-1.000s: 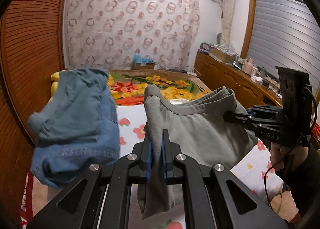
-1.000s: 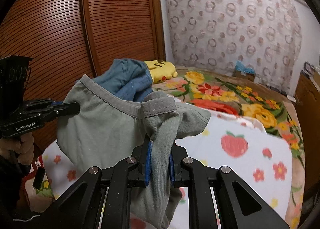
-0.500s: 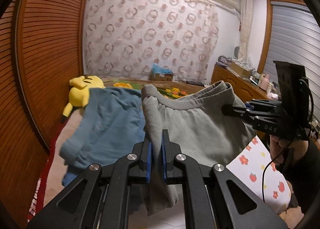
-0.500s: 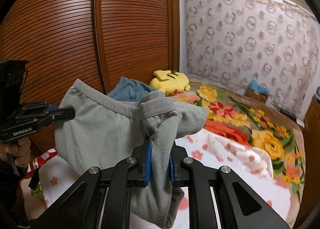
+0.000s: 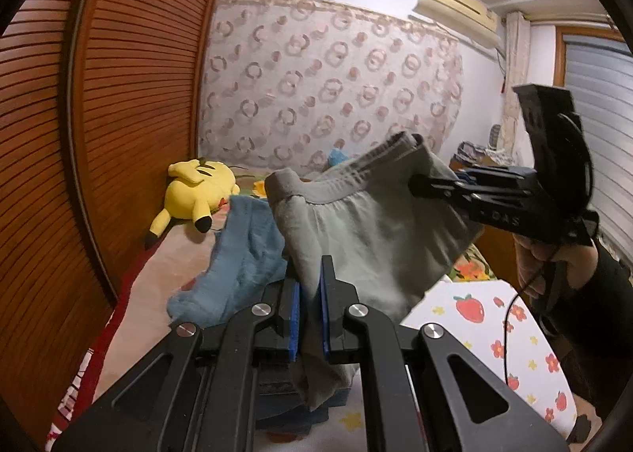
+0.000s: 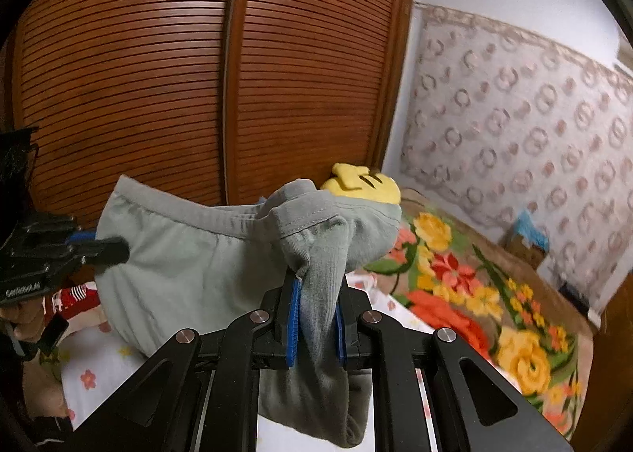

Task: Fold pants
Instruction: 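Lift the folded shorts with both tools and carry them toward the blue jeans, then lower the shorts onto the jeans pile and open both tools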

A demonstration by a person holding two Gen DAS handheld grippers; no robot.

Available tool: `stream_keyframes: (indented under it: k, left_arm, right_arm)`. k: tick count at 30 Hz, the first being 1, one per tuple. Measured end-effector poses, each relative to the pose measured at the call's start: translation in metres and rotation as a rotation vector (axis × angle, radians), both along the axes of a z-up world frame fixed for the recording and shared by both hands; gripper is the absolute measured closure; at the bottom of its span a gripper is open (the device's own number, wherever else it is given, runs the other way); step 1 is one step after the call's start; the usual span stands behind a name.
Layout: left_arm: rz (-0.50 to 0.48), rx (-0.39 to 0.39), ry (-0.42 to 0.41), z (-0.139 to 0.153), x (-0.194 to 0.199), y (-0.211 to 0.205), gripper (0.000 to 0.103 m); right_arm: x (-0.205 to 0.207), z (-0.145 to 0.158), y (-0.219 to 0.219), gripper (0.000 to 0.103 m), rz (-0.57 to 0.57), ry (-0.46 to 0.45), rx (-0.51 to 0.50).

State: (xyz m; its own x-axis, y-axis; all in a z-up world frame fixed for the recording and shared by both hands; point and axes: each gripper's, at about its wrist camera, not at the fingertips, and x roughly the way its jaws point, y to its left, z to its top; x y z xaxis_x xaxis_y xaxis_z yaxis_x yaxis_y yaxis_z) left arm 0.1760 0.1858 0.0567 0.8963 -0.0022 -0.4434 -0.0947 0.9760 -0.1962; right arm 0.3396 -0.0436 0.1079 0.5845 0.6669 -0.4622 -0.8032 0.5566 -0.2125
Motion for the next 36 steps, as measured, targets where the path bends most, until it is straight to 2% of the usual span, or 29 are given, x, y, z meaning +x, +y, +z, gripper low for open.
stream_keyframes:
  k: [10, 16, 24, 26, 28, 31, 33, 34, 36]
  left_arm:
    - [0.077, -0.035, 0.02, -0.009, 0.001, 0.014, 0.094]
    - [0.111, -0.054, 0.065, -0.031, 0.004, 0.023, 0.094]
    - [0.159, -0.079, 0.129, -0.054, 0.012, 0.04, 0.094]
    - [0.165, -0.087, 0.141, -0.058, 0.014, 0.043, 0.094]
    - [0.162, -0.087, 0.15, -0.06, 0.016, 0.045, 0.09]
    - [0.153, -0.071, 0.162, -0.061, 0.017, 0.042, 0.076]
    - [0.138, -0.063, 0.162, -0.061, 0.015, 0.039, 0.061]
    - [0.134, -0.058, 0.161, -0.061, 0.013, 0.038, 0.057]
    - [0.129, -0.041, 0.157, -0.061, 0.008, 0.032, 0.057]
  right_arm:
    - [0.034, -0.008, 0.047, 0.089, 0.117, -0.033, -0.133]
    - [0.064, -0.016, 0.078, 0.089, 0.162, -0.026, -0.192]
    - [0.094, -0.031, 0.101, 0.088, 0.165, 0.045, -0.186]
    - [0.098, -0.034, 0.097, 0.08, 0.135, 0.07, -0.163]
    - [0.1, -0.033, 0.09, 0.074, 0.112, 0.082, -0.135]
    - [0.099, -0.028, 0.072, 0.067, 0.076, 0.089, -0.084]
    - [0.095, -0.026, 0.058, 0.061, 0.059, 0.087, -0.06]
    - [0.093, -0.025, 0.05, 0.057, 0.046, 0.088, -0.05]
    - [0.087, -0.027, 0.036, 0.056, 0.033, 0.104, -0.027]
